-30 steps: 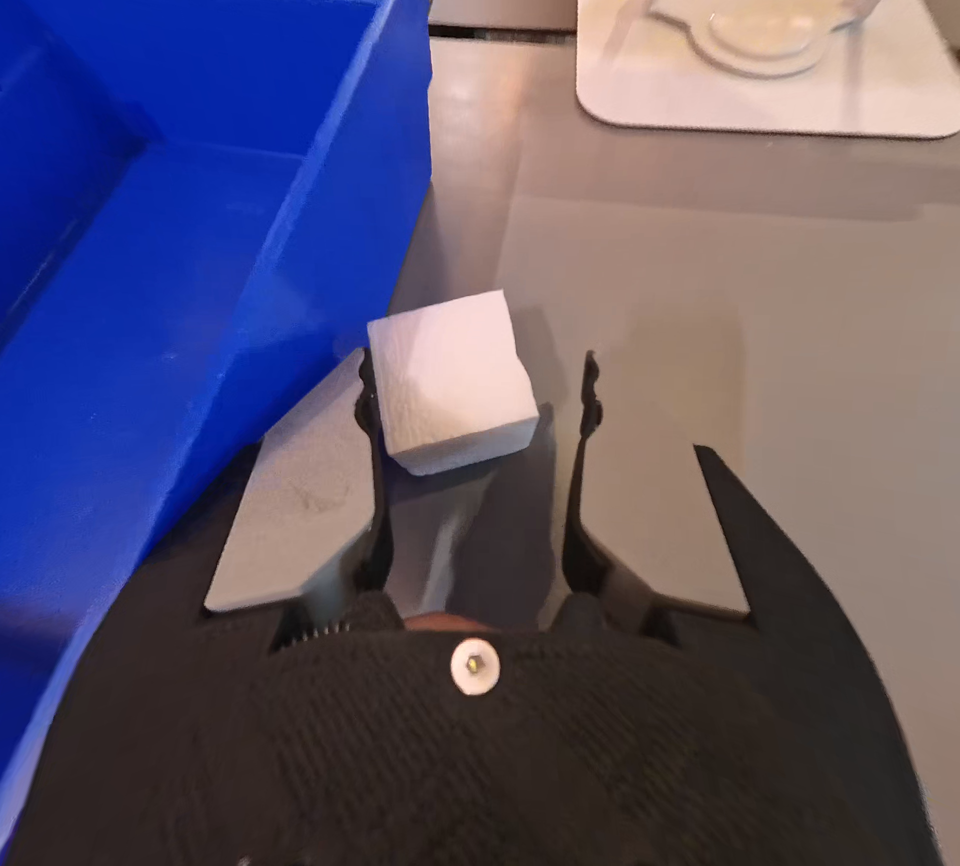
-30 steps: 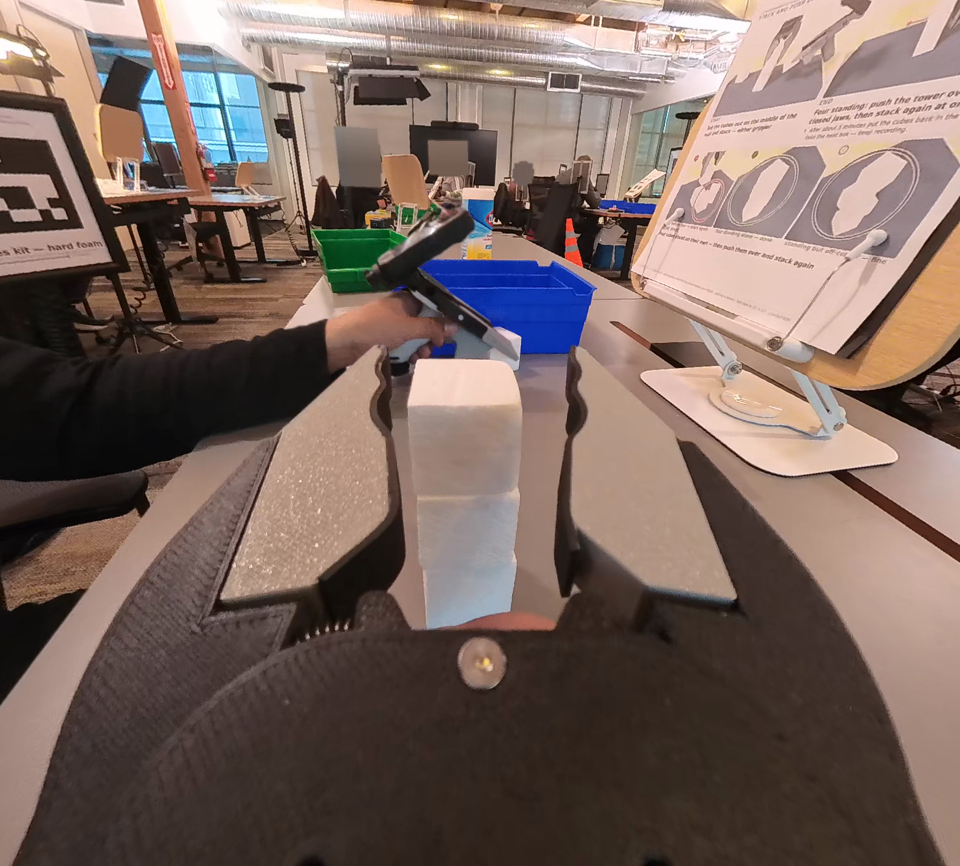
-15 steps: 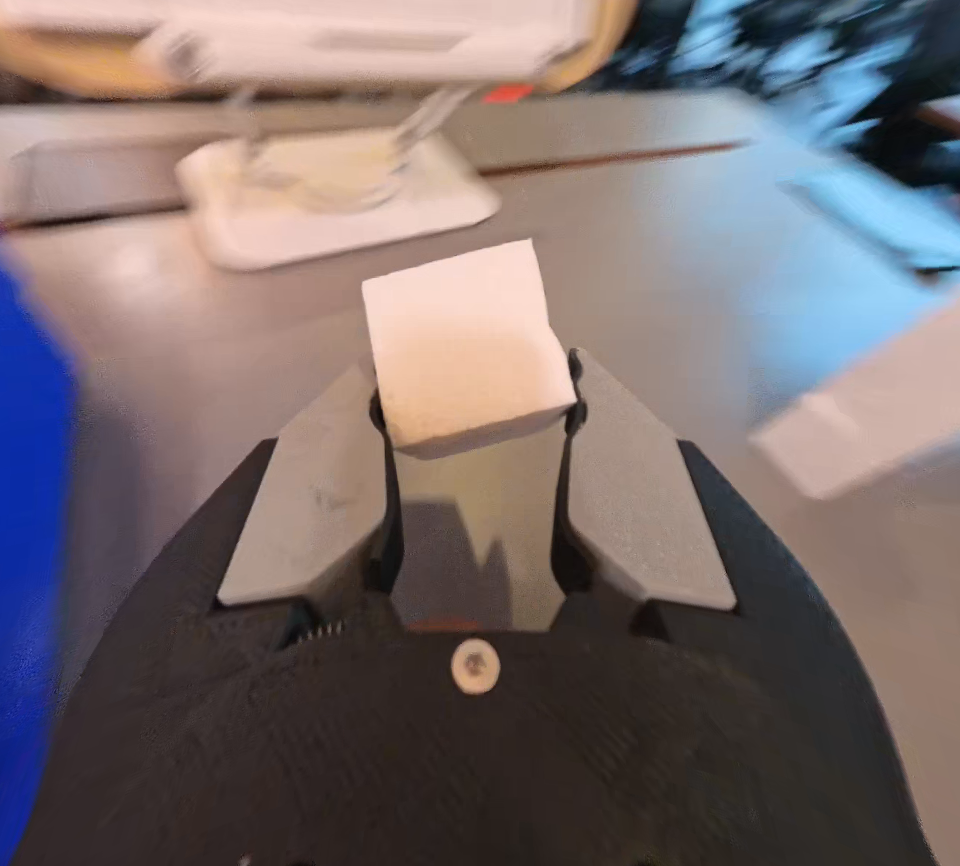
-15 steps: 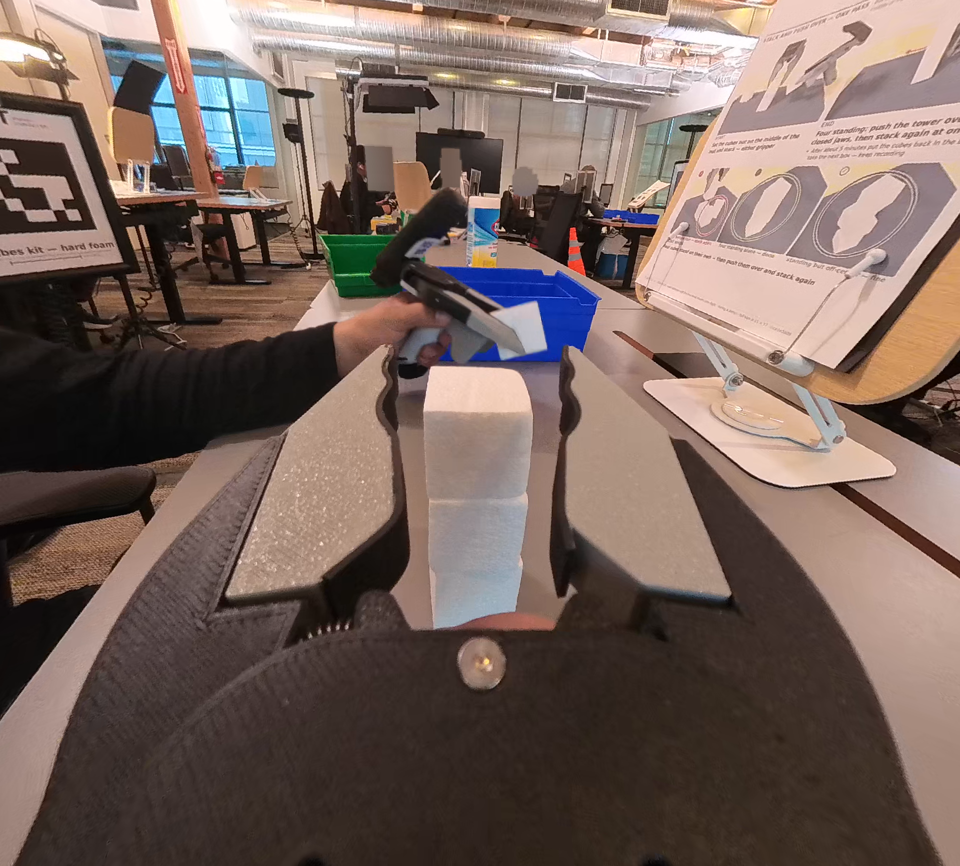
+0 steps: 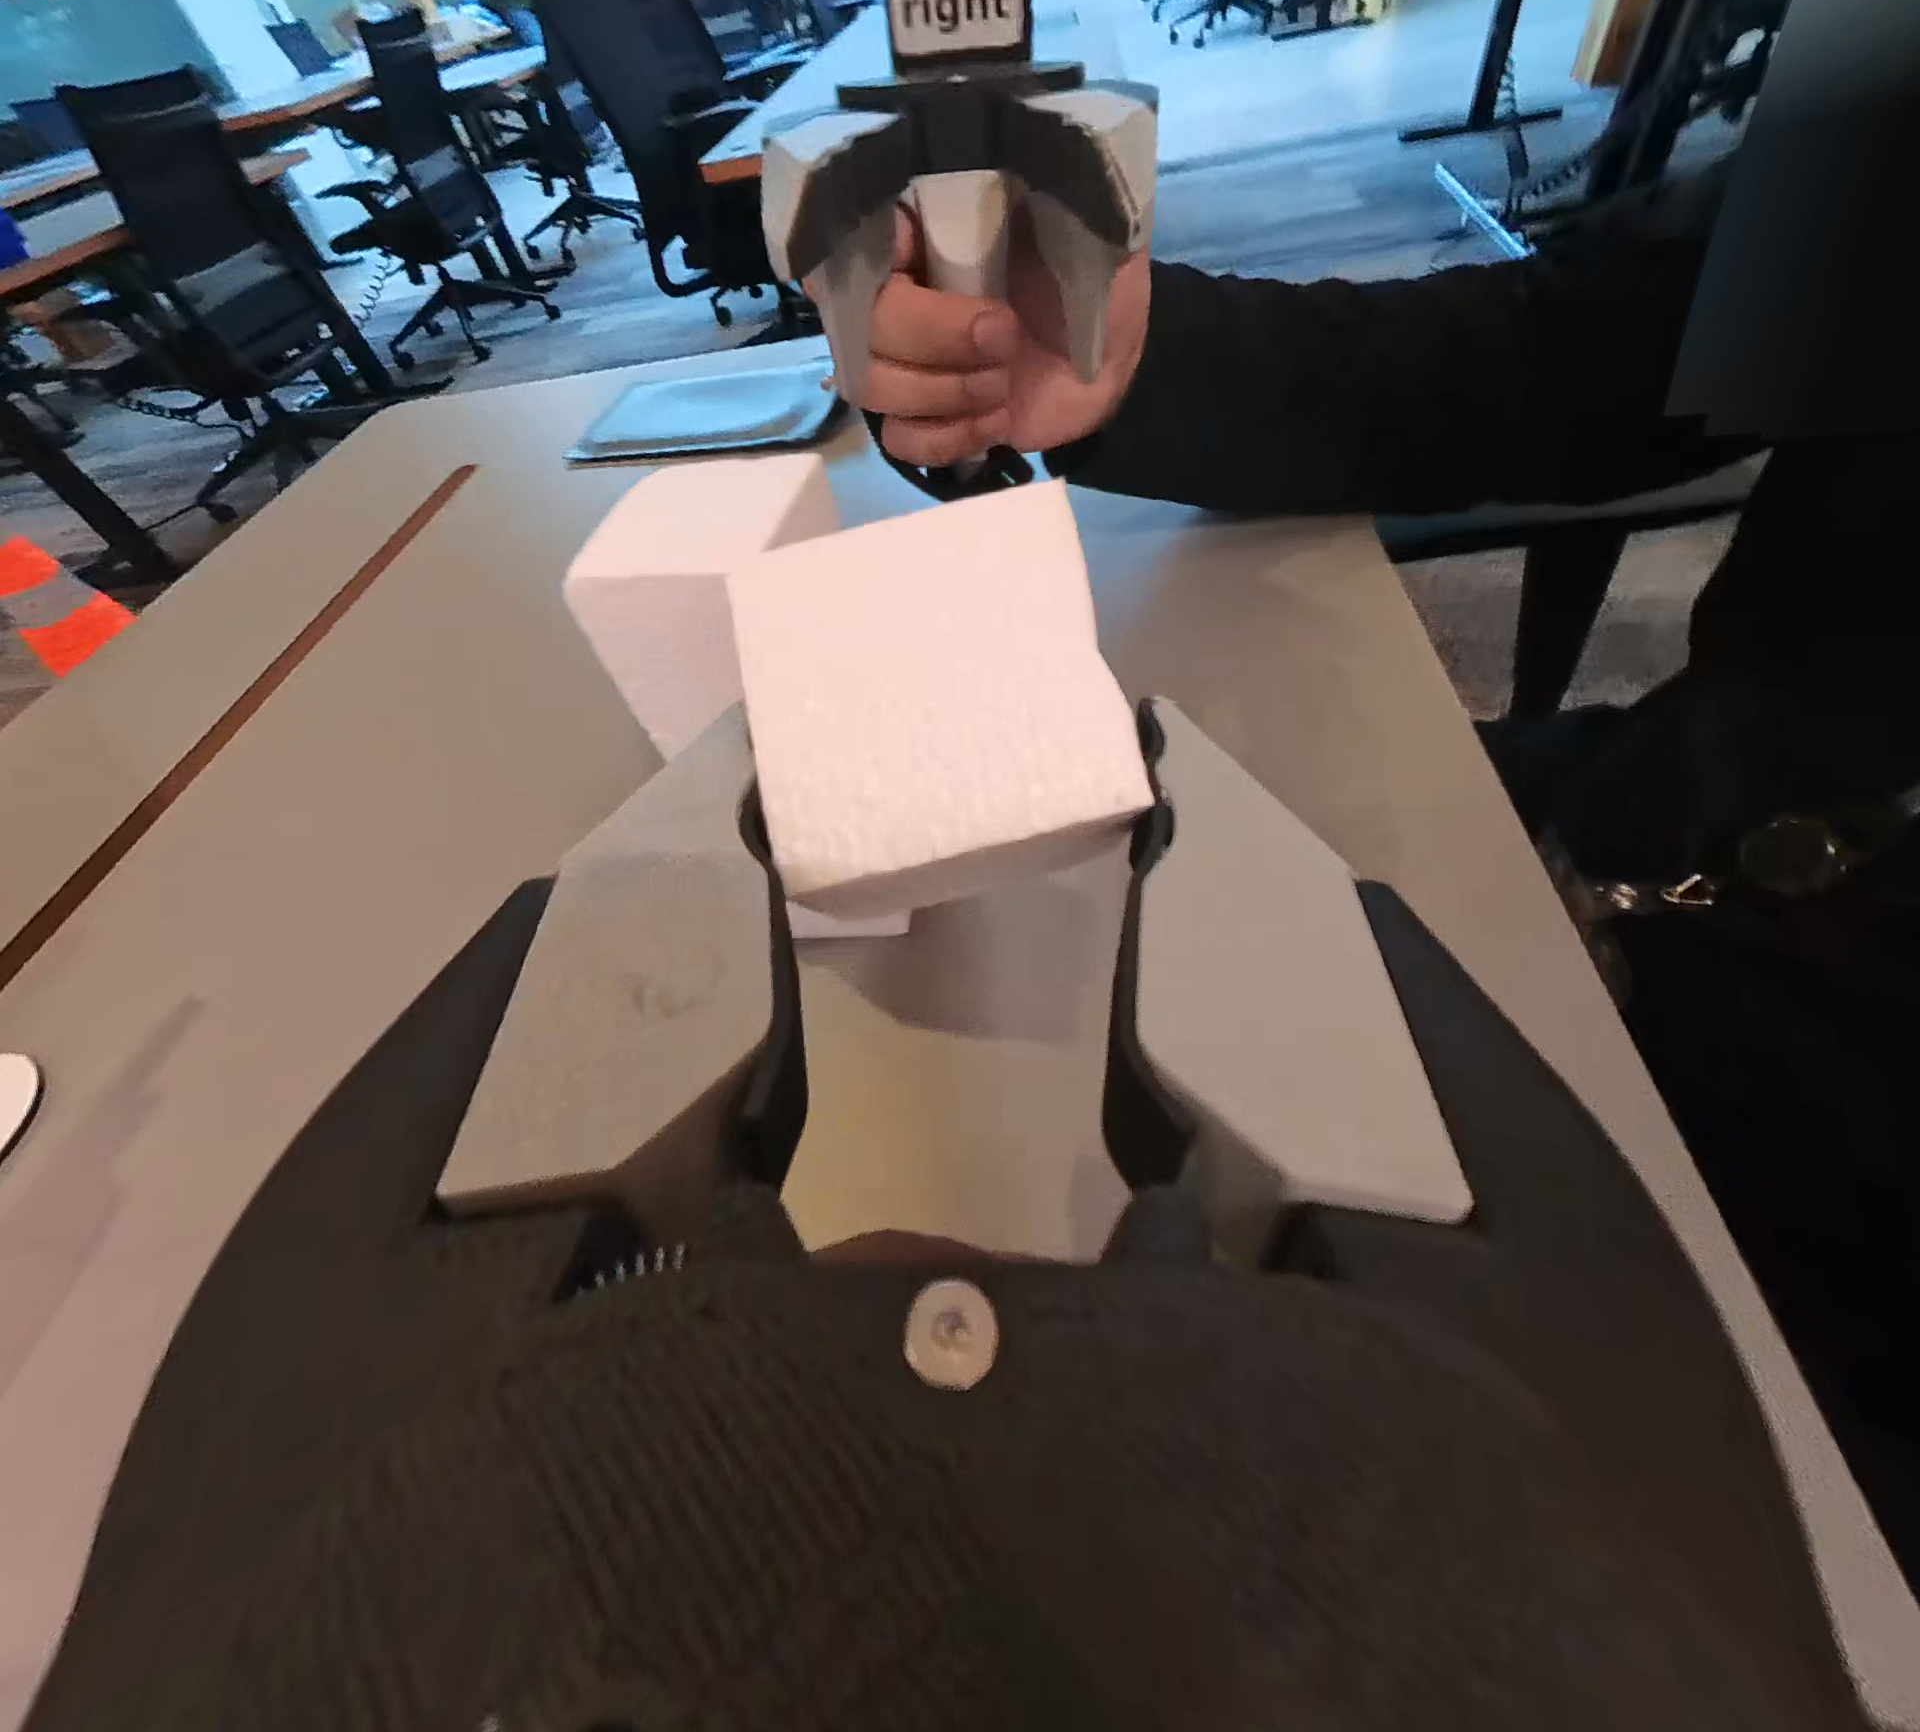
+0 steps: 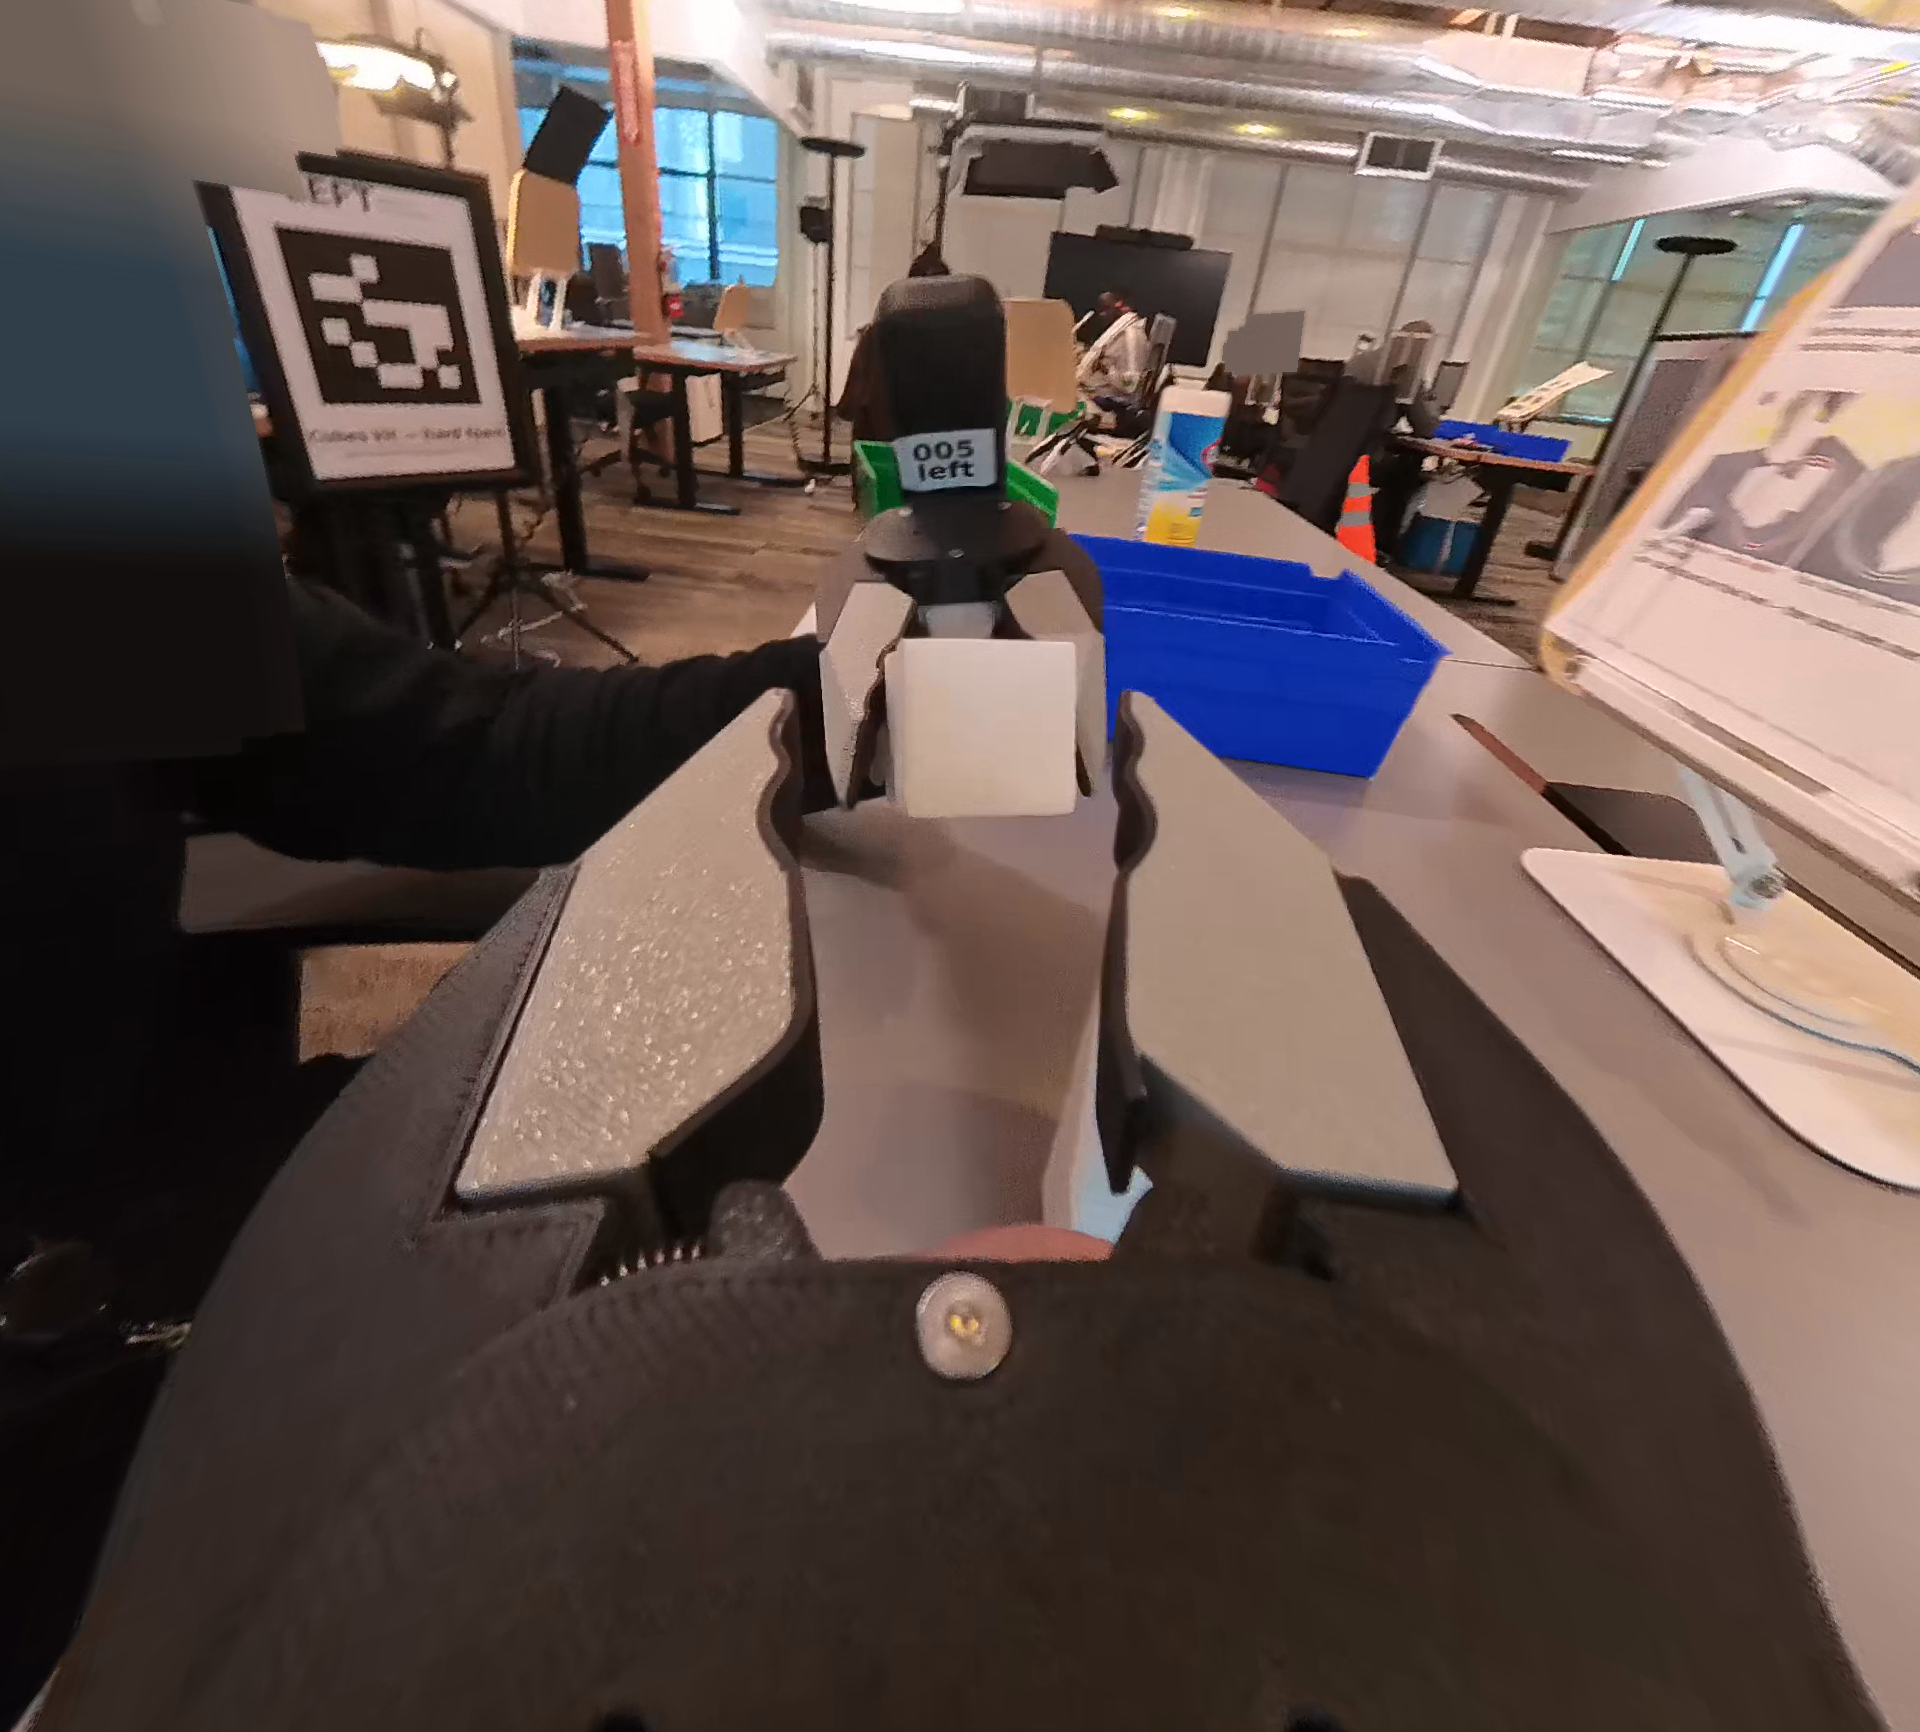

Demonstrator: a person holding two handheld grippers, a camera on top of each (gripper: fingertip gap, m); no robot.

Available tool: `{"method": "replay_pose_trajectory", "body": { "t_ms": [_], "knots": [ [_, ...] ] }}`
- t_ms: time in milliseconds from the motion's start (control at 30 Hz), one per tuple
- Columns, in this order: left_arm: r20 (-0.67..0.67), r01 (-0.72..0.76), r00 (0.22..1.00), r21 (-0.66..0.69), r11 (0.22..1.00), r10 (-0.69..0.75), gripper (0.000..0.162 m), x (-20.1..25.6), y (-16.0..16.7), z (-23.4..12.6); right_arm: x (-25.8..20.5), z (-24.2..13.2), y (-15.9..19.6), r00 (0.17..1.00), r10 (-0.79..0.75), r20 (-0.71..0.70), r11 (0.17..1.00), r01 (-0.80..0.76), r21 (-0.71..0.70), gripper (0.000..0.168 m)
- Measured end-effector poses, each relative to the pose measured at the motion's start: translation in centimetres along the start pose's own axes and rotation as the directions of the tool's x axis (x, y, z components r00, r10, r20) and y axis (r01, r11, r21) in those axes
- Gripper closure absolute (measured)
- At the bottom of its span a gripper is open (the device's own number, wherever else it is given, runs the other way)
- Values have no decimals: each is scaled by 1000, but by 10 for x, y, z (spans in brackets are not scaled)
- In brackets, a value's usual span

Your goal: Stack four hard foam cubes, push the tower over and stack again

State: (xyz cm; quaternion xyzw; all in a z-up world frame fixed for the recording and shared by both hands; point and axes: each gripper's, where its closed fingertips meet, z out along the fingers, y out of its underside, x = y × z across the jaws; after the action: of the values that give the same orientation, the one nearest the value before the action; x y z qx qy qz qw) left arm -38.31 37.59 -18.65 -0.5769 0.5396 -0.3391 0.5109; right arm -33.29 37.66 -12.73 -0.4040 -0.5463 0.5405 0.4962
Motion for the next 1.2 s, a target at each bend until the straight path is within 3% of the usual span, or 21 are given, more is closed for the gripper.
{"method": "replay_pose_trajectory", "body": {
  "t_ms": [500, 633, 700, 900, 1133, 1200],
  "knots": [
    [-74, -148, 987, -20, 989, 146, 95, 34, -7, 27, -28, 39, 24, 995, -86, 47, 987, 92, -131, 101],
    [-66, -166, 984, -33, 986, 164, 95, 36, -6, 34, -30, 44, 33, 994, -102, 50, 980, 109, -169, 103],
    [-67, -164, 985, -31, 986, 162, 95, 36, -7, 36, -31, 46, 38, 991, -127, 48, 973, 134, -190, 113],
    [-43, -138, 990, -29, 990, 137, 96, 31, -7, 35, -25, 45, 37, 983, -183, 1, 963, 180, -199, 114],
    [-11, -119, 993, 7, 993, 119, 102, 22, -12, 21, -15, 25, -1, 984, -164, -64, 986, 162, -37, 114],
    [10, -114, 993, 37, 993, 114, 111, 17, -17, 14, -2, 11, -17, 983, -136, -127, 989, 142, 41, 114]
  ]
}}
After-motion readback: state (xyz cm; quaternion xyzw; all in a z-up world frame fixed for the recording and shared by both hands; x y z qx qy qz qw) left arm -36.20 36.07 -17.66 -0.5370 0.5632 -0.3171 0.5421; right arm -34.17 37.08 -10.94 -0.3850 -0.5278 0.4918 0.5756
